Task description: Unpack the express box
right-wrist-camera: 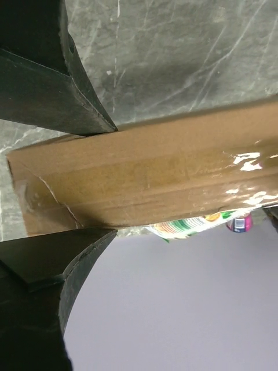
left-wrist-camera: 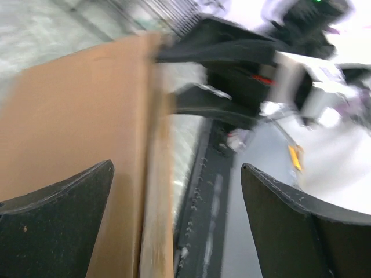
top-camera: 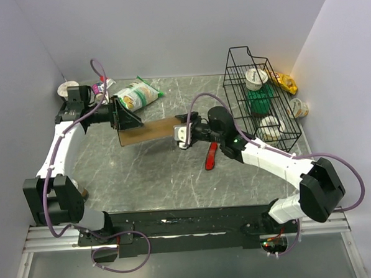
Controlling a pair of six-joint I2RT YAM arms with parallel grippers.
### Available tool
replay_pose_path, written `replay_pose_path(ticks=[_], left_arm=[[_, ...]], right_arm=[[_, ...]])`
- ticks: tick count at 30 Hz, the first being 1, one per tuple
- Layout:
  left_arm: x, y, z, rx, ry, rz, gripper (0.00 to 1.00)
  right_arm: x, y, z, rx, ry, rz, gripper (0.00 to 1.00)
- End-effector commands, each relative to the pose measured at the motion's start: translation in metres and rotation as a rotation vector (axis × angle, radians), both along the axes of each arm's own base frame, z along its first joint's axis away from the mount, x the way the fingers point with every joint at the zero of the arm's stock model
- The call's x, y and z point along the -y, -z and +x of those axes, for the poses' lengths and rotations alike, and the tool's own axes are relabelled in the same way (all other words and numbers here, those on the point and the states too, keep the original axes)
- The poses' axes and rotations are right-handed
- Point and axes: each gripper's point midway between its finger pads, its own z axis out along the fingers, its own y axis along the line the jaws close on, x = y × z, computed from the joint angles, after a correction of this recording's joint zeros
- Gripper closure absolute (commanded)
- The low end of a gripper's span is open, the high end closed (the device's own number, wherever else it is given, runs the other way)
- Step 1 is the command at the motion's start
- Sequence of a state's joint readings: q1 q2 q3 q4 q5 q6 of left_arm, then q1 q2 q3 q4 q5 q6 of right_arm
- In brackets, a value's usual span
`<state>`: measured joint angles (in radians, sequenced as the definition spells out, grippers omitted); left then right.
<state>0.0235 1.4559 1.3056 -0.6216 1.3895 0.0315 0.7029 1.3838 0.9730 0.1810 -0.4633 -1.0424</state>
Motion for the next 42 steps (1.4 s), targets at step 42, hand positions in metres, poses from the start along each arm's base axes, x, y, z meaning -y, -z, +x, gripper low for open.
replay_pose_path(ticks=[42], left_arm=[[0.024,0.107,-0.037,0.036,0.143,0.287,0.03]], right_arm=[[-0.006,-0.004,-0.071,0.293,-0.322,0.066,1.0]])
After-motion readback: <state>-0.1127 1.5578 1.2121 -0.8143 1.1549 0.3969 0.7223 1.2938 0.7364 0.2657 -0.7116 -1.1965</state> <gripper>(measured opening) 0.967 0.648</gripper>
